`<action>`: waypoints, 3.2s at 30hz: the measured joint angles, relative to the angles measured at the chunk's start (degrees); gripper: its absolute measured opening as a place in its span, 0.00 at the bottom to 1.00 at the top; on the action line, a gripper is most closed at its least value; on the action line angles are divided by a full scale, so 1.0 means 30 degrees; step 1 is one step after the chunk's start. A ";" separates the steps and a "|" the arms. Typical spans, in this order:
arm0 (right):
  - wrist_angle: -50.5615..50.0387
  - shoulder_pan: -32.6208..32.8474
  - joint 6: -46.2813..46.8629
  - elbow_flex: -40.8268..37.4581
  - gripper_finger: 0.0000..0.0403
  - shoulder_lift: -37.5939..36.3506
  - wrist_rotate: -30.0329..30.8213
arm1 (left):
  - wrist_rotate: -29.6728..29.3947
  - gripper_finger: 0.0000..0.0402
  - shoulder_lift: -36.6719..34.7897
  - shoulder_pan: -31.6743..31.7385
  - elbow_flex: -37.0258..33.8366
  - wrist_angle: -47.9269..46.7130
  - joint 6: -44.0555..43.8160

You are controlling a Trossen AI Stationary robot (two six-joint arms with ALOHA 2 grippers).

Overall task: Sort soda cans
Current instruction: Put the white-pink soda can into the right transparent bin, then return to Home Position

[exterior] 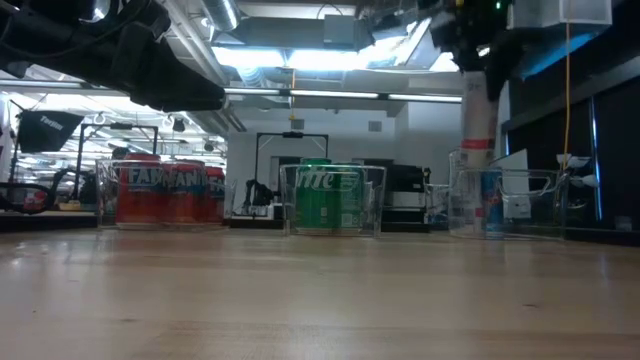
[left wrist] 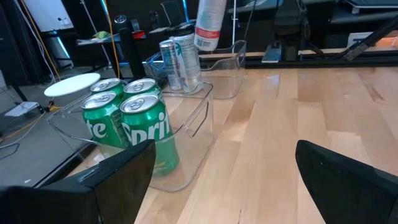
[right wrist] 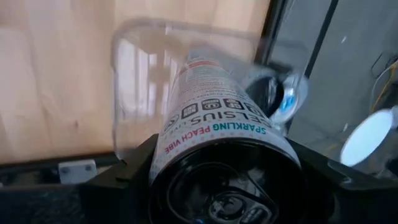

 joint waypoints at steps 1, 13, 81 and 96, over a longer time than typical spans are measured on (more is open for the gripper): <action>-0.0031 -0.0444 -0.0262 -0.0184 0.61 0.0000 0.0023 | 0.0000 0.93 0.0000 0.0000 0.0000 0.0000 -0.0042; 0.1731 -0.3156 -0.2325 -0.3217 0.61 0.0011 -0.2223 | -0.0001 0.93 0.0000 0.0000 0.0000 -0.0022 -0.0255; 2.1930 0.7351 -0.9654 -1.3007 0.92 -0.8855 -0.0933 | 0.0000 0.93 -0.0002 -0.0148 0.0000 0.0040 -0.0401; 2.9951 0.8013 -0.8171 -2.4246 0.92 -1.4734 0.0017 | 0.0000 0.93 -0.0007 -0.0095 0.0000 -0.0103 -0.0191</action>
